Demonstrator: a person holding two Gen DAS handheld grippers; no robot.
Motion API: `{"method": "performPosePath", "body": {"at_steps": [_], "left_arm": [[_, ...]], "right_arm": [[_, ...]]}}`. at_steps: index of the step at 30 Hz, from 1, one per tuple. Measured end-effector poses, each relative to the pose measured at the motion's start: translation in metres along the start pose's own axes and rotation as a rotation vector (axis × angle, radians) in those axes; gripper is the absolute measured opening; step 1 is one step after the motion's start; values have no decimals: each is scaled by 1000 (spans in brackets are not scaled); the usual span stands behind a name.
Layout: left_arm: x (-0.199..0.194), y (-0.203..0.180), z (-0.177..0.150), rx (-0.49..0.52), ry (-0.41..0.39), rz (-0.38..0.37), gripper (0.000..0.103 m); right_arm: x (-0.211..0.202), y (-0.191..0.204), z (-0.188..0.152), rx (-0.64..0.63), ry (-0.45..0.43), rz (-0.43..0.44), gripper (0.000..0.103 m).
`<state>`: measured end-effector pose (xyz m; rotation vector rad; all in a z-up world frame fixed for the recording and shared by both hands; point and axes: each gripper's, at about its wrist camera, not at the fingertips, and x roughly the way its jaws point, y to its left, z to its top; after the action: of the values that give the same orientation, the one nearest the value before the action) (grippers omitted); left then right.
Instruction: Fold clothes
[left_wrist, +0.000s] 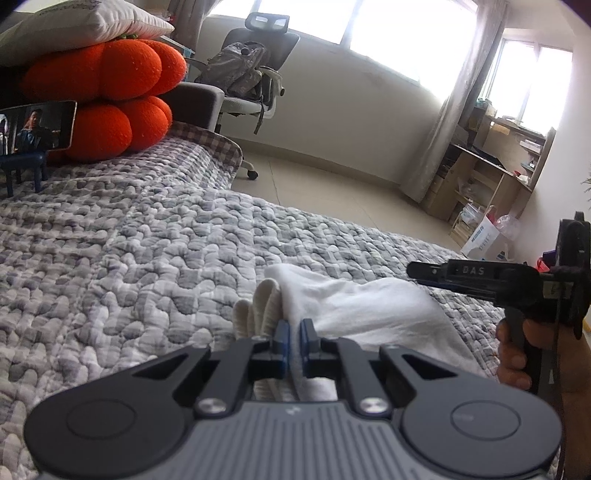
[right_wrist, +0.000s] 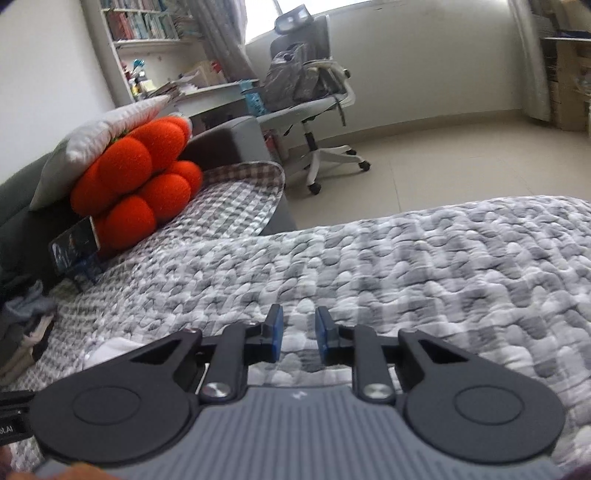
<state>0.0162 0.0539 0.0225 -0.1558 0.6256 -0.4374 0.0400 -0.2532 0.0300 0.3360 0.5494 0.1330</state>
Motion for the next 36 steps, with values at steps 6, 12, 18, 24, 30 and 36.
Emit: {"method": "performPosePath", "body": {"at_steps": [6, 12, 18, 24, 30, 36], "left_arm": [[-10, -6, -5, 48, -42, 55, 5], [-8, 3, -4, 28, -38, 72, 5], [-10, 8, -7, 14, -29, 64, 5], [-16, 8, -1, -10, -40, 41, 5], [-7, -9, 9, 41, -47, 20, 9], [12, -19, 10, 69, 9, 72, 17]], "right_arm": [[-19, -5, 0, 22, -23, 8, 23], [-45, 13, -14, -60, -4, 128, 24], [-49, 42, -37, -215, 44, 164, 26], [-44, 55, -45, -289, 54, 167, 26], [-39, 59, -54, -311, 87, 176, 26], [-32, 57, -56, -276, 111, 197, 27]]}}
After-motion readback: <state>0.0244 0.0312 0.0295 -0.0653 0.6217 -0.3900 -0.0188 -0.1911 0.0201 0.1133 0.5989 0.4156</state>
